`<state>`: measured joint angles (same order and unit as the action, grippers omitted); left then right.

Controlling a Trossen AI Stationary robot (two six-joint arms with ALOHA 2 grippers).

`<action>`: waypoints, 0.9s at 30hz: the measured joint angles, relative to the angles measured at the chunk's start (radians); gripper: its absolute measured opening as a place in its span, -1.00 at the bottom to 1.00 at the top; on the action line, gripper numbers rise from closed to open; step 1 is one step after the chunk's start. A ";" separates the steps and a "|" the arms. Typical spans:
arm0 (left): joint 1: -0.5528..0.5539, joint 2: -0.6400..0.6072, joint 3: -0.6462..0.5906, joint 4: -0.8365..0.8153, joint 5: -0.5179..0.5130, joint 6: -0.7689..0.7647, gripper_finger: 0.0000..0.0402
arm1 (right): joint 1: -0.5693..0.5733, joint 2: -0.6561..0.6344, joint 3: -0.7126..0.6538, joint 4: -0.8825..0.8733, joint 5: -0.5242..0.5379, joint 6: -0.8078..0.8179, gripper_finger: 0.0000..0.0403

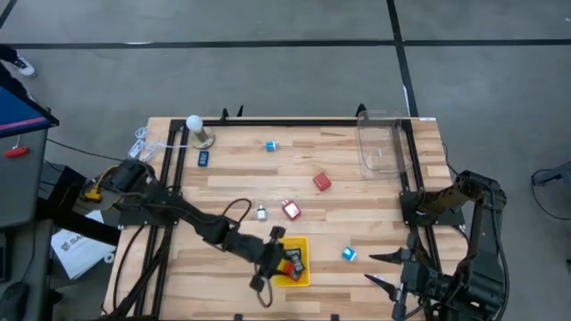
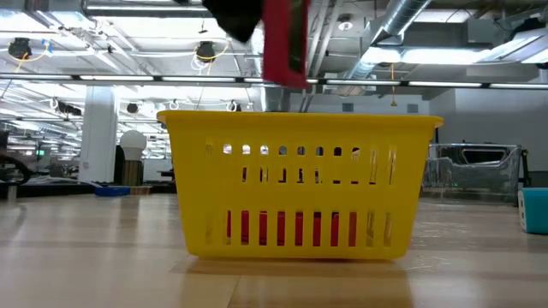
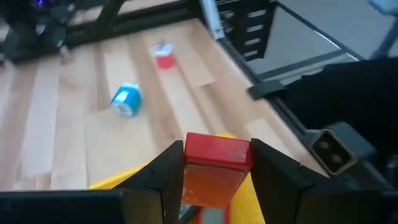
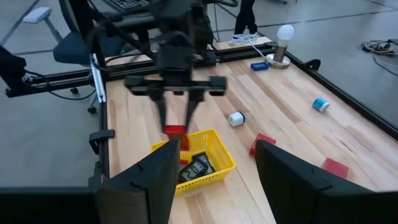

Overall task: Pick & Place Office items
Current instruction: Put the red digital timer into the yellow bin

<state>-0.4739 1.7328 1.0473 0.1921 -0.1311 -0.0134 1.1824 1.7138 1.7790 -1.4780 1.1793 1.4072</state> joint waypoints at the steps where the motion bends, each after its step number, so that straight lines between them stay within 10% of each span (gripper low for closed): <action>1: 0.010 0.006 0.000 -0.001 0.013 -0.016 -0.27 | 0.002 0.000 0.000 0.000 0.000 0.000 0.01; 20: 0.038 0.018 -0.140 0.114 0.026 -0.182 -0.26 | 0.010 0.001 -0.001 0.005 0.000 -0.011 0.01; 27: 0.042 0.017 -0.146 0.113 -0.062 -0.207 0.05 | 0.010 0.001 -0.001 0.005 0.000 -0.011 0.01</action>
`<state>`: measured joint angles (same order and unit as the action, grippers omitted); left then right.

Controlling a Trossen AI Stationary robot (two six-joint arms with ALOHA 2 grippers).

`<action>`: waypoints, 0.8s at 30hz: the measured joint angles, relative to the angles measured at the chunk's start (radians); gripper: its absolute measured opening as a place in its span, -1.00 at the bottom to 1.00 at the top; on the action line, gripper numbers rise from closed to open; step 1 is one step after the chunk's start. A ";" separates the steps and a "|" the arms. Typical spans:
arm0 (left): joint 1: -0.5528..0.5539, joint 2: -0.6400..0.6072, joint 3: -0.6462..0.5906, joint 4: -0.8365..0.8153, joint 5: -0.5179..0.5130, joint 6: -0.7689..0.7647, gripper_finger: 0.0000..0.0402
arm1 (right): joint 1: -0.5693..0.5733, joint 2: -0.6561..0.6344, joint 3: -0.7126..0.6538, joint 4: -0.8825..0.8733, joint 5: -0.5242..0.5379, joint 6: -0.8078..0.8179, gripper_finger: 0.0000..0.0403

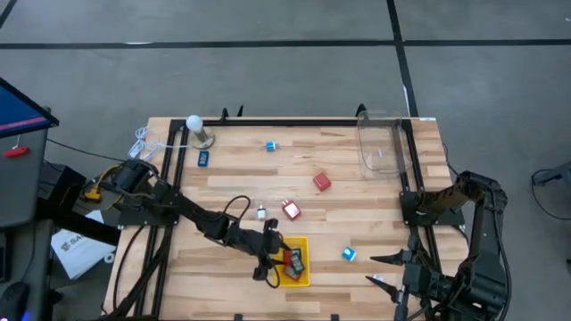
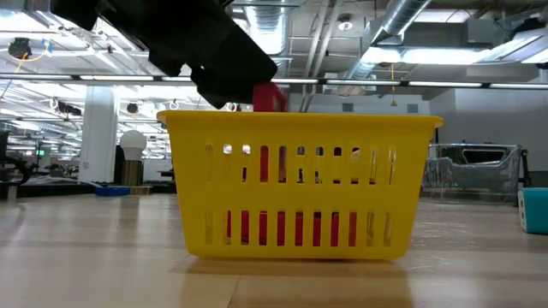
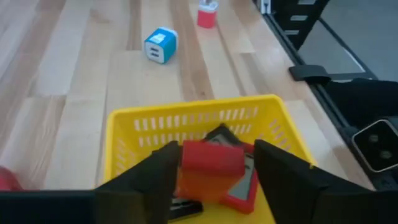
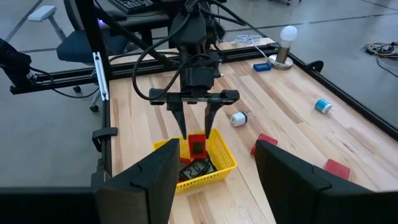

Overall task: Pick & Place Office items
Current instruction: Put the red digital timer into the yellow bin, then put the blue digital timer into the yellow bin

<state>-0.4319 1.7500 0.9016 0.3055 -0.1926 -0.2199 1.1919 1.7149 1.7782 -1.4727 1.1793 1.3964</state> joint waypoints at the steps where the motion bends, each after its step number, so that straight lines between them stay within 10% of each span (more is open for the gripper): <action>1: 0.001 0.000 0.000 -0.003 0.000 0.000 0.11 | 0.000 0.000 0.000 0.000 0.000 0.000 0.01; 9: 0.015 -0.075 0.000 -0.086 -0.049 0.036 0.44 | 0.000 0.000 -0.001 0.003 0.000 0.002 0.01; 14: 0.020 -0.253 0.001 -0.312 -0.253 0.035 0.45 | 0.000 0.001 -0.001 0.005 0.000 0.002 0.01; 20: 0.116 -0.514 0.002 -0.872 -0.580 -0.371 0.39 | 0.000 0.001 -0.001 0.006 0.000 0.000 0.01; 24: 0.280 -0.590 0.002 -1.167 -0.543 -0.656 0.31 | -0.001 0.001 -0.001 0.006 0.000 -0.006 0.01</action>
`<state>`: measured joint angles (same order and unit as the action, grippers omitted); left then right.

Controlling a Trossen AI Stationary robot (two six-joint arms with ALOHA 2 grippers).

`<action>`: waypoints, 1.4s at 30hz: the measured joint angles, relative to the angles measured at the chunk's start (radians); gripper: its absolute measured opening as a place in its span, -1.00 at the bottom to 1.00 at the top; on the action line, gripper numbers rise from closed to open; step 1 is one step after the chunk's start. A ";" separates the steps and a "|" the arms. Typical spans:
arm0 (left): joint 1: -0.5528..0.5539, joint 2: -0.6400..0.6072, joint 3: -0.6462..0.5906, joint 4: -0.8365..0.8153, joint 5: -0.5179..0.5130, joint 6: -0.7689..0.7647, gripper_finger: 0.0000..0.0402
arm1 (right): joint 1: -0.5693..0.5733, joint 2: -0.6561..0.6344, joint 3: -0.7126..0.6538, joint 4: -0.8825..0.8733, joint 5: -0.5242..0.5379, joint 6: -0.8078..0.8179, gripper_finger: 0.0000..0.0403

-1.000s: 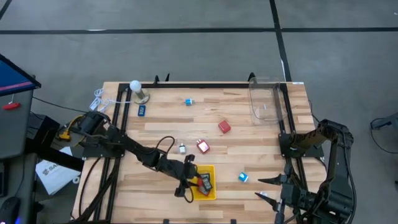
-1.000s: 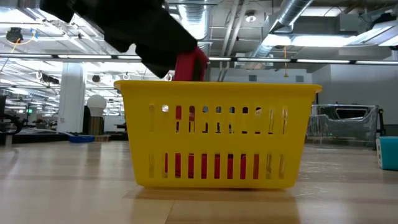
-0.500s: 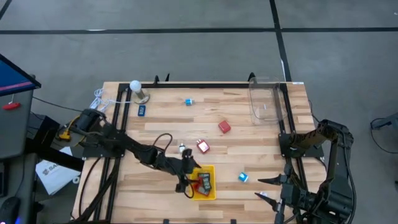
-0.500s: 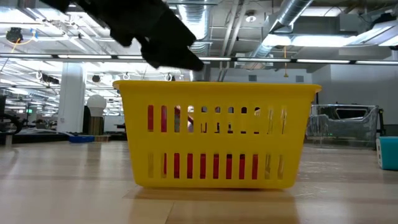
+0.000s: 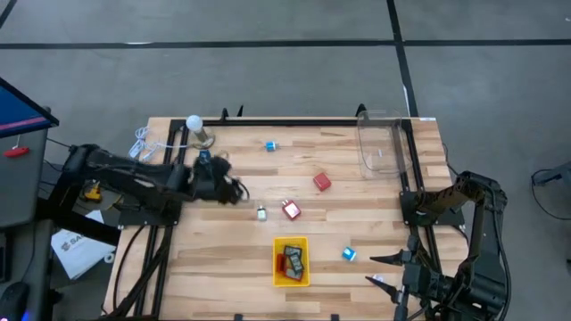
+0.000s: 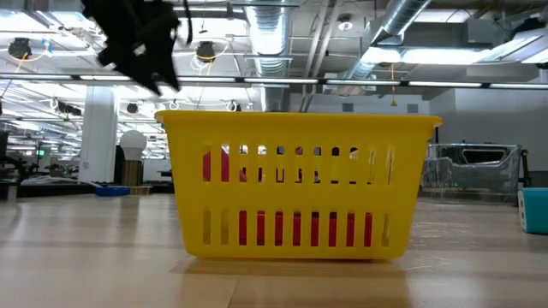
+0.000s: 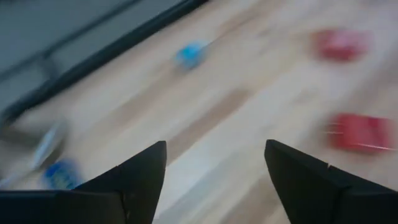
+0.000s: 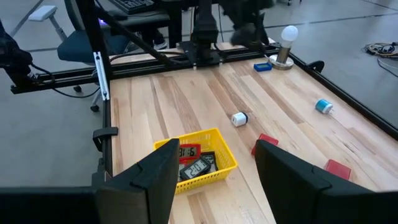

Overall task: Pick & Place Office items
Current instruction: Put the blue digital timer into the yellow bin

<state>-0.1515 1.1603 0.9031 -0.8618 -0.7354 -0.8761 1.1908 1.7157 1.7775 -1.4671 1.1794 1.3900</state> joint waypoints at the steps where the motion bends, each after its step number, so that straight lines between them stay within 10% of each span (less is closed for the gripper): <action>1: 0.045 0.001 0.000 -0.042 0.024 -0.026 0.29 | 0.000 0.000 0.000 0.000 0.000 -0.002 0.01; 17: 0.598 0.182 0.000 -0.127 0.283 0.143 0.30 | 0.023 0.007 -0.048 0.018 0.004 0.004 0.01; 42: 0.857 0.183 -0.260 0.114 0.393 0.159 0.58 | 0.081 0.007 -0.113 0.079 0.059 -0.002 0.01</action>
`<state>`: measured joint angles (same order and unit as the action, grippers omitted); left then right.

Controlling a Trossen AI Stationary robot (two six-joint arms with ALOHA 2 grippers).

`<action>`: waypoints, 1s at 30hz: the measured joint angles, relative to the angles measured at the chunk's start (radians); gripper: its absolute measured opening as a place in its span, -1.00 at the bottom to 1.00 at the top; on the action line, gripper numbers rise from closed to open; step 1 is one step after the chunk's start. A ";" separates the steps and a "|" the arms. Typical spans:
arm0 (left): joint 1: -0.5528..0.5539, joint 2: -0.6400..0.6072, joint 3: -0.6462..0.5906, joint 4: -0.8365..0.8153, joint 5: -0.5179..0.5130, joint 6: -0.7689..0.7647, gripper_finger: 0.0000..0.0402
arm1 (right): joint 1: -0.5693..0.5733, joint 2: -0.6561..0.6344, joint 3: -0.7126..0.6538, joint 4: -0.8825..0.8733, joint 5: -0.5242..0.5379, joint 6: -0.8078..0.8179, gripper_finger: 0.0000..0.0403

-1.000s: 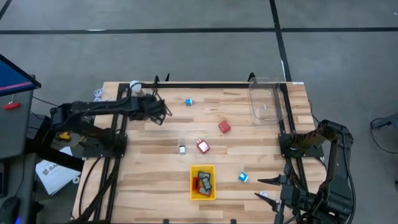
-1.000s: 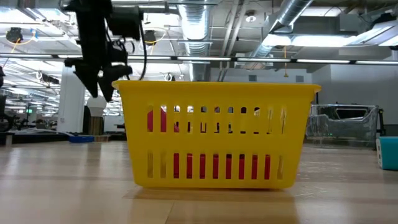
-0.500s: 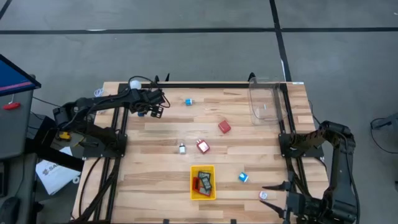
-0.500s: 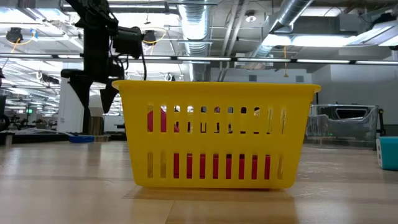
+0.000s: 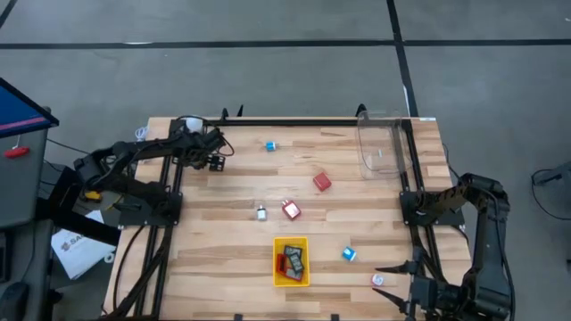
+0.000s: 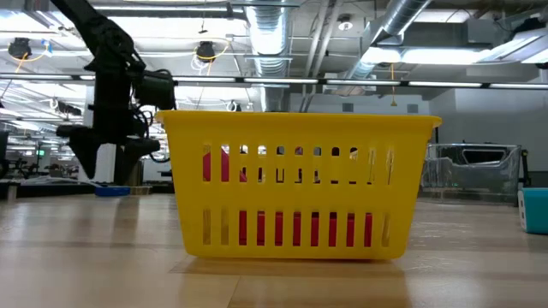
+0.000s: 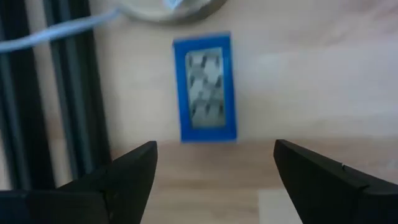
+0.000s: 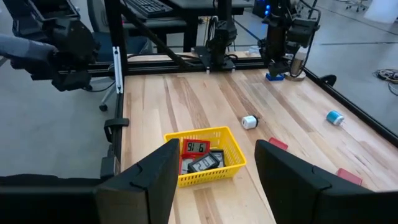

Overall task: Pick & Place Office items
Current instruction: Put the blue digital timer into the yellow bin

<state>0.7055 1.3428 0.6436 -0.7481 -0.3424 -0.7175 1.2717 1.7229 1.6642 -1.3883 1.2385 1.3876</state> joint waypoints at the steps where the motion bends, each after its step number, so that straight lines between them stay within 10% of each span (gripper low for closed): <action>1: 0.012 0.000 -0.001 0.017 0.001 0.011 0.58 | -0.002 0.000 0.000 0.006 0.000 -0.006 0.01; 30: 0.135 0.081 -0.003 0.108 0.076 0.123 0.19 | 0.003 -0.001 0.001 0.245 -0.008 -0.246 0.01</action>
<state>0.8402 1.4238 0.6411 -0.6398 -0.2661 -0.5946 1.2751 1.7222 1.6650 -1.1431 1.2308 1.1412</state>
